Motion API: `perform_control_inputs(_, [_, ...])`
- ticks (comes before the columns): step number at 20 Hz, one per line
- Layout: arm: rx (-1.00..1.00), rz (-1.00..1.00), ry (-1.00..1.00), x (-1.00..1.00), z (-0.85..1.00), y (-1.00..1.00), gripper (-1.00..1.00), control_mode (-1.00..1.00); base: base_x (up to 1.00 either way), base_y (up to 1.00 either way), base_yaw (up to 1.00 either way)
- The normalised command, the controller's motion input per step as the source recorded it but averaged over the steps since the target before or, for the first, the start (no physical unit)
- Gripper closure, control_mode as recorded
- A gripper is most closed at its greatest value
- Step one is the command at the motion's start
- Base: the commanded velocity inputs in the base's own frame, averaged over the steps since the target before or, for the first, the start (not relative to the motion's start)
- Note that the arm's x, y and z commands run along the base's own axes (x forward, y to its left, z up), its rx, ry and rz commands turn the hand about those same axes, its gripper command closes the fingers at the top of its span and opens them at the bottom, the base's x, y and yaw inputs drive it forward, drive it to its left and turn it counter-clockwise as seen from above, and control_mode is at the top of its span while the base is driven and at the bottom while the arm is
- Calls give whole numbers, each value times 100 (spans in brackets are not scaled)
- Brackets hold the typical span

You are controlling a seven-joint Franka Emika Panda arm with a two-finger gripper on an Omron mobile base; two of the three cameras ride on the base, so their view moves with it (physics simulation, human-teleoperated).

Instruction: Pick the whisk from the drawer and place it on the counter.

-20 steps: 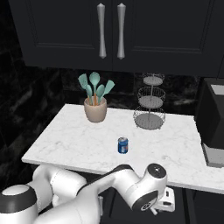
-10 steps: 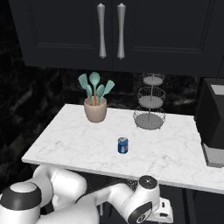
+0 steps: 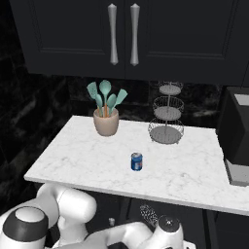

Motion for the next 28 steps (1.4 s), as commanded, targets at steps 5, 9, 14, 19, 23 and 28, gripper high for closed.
perform_control_inputs(5, [0, 0, 1, -100, 0, -59, -100, -100, 0, 0, 0])
perform_control_inputs(9, [0, 0, 2, -94, 0, -49, -100, -100, 0, 0, 0])
perform_control_inputs(14, [0, 0, 1, -65, -1, -27, -100, -100, 0, 0, 0])
perform_control_inputs(19, [1, 0, 0, 14, 2, 0, -100, -100, 0, 0, 0])
perform_control_inputs(23, [6, 6, -3, 70, 27, 25, -100, -100, 0, 0, 0])
perform_control_inputs(28, [8, 12, -2, 94, 29, 38, -100, -100, 0, 0, 0])
